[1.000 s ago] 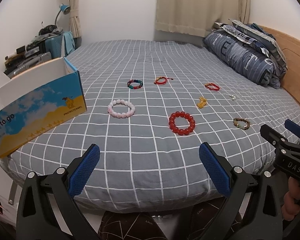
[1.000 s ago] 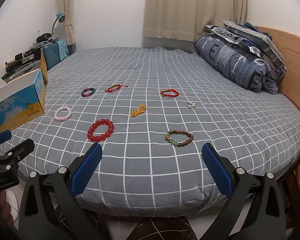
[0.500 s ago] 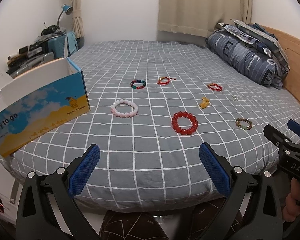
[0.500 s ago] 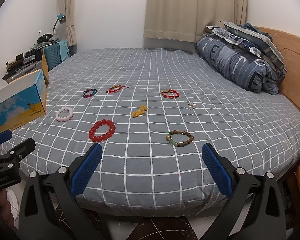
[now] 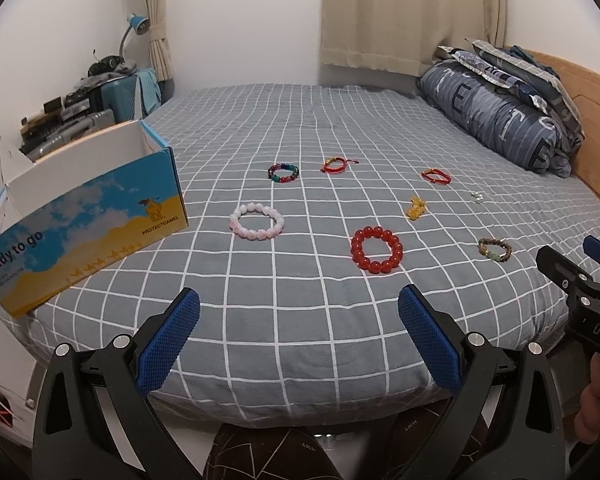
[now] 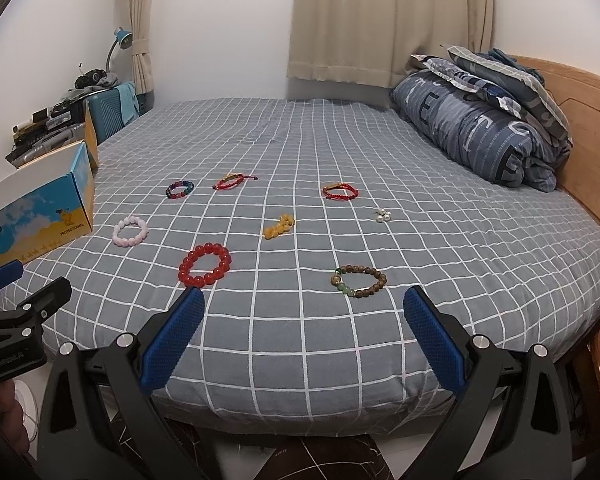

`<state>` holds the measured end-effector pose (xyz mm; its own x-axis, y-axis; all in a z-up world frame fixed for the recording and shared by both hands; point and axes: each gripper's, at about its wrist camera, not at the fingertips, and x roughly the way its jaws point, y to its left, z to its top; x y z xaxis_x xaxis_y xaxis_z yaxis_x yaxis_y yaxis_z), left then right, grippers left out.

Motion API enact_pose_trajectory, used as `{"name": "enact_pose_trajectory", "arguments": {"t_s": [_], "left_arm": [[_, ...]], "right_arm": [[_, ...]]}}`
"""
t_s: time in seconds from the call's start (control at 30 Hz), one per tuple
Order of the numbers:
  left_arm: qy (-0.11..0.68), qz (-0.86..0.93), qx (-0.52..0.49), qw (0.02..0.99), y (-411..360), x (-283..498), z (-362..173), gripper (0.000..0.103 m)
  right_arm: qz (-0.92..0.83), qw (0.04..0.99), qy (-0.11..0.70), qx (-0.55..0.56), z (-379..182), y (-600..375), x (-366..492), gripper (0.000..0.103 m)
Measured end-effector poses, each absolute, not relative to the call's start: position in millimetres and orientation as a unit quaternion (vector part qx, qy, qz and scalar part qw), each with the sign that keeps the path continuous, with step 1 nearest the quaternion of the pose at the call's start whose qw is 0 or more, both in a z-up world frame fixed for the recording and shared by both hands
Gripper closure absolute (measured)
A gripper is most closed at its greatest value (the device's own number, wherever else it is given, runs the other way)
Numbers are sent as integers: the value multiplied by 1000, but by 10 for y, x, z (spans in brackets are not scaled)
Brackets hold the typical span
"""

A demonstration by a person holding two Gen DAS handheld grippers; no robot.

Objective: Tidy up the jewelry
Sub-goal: 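Grasp the pink-white bead bracelet with the left tool while the right tool grasps the wooden-bead bracelet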

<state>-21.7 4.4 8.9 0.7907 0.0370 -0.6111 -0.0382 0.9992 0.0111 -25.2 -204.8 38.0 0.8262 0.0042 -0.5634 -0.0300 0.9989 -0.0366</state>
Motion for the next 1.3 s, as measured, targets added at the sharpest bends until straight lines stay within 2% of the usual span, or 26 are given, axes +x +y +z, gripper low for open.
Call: {"name": "enact_pose_trajectory", "arguments": {"t_s": [0.5, 0.7, 0.8, 1.03, 1.3], "left_arm": [[331, 19, -4, 944, 85, 6, 102, 6], [358, 20, -7, 934, 198, 501, 1, 6], [374, 36, 1, 927, 301, 865, -125, 6], [435, 41, -33, 899, 569, 1530, -502, 10], [462, 57, -12, 885, 616, 1863, -778, 11]], "right_arm": [[4, 952, 305, -25, 397, -2093, -31, 7], [10, 939, 343, -30, 272, -2187, 403, 7], [17, 926, 375, -36, 125, -2243, 681, 13], [13, 899, 437, -26, -268, -2390, 1218, 15], [26, 869, 494, 18, -582, -2574, 1484, 33]]}}
